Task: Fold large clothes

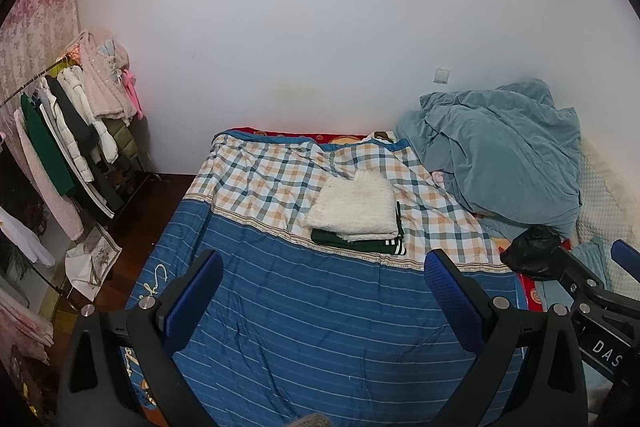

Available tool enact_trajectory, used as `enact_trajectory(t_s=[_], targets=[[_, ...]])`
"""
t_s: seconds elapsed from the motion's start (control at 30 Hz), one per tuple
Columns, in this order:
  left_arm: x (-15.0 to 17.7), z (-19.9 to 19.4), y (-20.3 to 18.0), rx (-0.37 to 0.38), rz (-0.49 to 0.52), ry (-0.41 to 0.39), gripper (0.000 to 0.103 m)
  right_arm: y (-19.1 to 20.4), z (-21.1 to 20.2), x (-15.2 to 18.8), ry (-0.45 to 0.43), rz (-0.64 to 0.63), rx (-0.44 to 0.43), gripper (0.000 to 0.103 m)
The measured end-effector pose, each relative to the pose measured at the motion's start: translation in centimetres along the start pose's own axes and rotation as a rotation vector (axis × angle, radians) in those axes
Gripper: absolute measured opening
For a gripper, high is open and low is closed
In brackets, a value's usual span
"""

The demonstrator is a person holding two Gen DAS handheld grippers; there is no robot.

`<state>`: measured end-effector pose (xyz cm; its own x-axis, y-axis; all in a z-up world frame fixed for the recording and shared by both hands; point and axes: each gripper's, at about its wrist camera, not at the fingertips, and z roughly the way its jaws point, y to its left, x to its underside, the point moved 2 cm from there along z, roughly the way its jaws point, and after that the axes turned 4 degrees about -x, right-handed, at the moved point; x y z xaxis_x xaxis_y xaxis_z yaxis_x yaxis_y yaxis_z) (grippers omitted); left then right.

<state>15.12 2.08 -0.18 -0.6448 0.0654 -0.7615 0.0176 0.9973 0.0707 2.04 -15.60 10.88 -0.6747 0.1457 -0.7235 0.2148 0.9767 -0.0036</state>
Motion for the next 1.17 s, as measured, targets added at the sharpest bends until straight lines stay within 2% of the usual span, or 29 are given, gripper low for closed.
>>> enact_trajectory(t_s=[1.17], targets=[[-0.43,-0.38,-0.33,-0.007,-0.003,-0.014,0.103,0.61,-0.78,0.73,-0.01,0.012,0.001,0.1]])
